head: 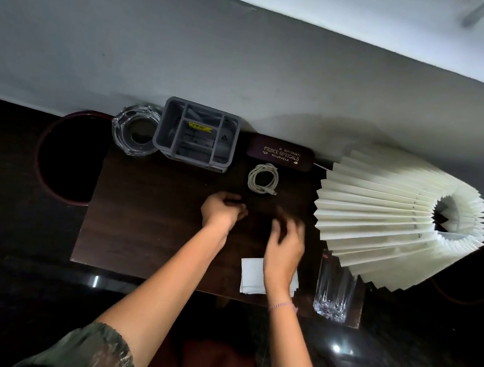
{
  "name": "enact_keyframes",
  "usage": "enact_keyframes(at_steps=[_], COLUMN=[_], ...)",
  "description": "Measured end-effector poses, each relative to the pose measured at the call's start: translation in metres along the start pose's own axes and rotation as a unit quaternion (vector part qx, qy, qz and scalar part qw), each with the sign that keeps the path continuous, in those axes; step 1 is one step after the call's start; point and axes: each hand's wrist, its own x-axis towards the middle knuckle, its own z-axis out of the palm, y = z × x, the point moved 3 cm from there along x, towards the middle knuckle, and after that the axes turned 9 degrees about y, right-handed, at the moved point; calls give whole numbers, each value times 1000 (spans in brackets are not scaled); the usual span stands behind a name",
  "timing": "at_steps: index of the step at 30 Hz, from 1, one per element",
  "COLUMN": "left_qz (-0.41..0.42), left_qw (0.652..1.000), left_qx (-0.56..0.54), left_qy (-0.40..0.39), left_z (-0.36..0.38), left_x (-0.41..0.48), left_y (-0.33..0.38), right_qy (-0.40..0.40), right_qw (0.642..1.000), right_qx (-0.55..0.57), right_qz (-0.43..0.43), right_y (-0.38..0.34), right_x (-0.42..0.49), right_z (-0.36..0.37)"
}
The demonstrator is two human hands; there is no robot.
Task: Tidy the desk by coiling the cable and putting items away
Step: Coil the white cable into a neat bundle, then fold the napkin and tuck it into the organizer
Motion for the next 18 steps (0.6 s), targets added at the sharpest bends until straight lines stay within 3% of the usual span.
enact_keyframes(at_steps=[2, 4, 8, 11, 13, 15, 18], left_qz=[2, 2, 57, 129, 182, 237, 275], left_qw=[1000, 998, 973, 925, 878, 838, 811], left_qx=[24, 66, 224, 359, 442, 492, 516], left_qy=[-4, -7, 8, 2, 6, 4, -3], left_z=[-9, -20, -49, -65, -72, -72, -70], left_x=[-8, -18, -31, -43, -52, -58, -60], left_y=[-10, -22, -42, -47, -47, -48, -47], right_qy=[7, 1, -61, -32, 6, -4, -39], right_qw=[998, 990, 987, 992, 986, 970, 959], right_qx=[-63, -110, -91, -66, -130, -195, -195], right_qz=[15, 87, 116, 104, 105, 143, 203], right_y=[17, 34, 31, 17, 15, 18, 25], right_x=[-28, -51, -69, -58, -51, -46, -42], right_z=[-14, -21, -12, -8, -10, -10, -5])
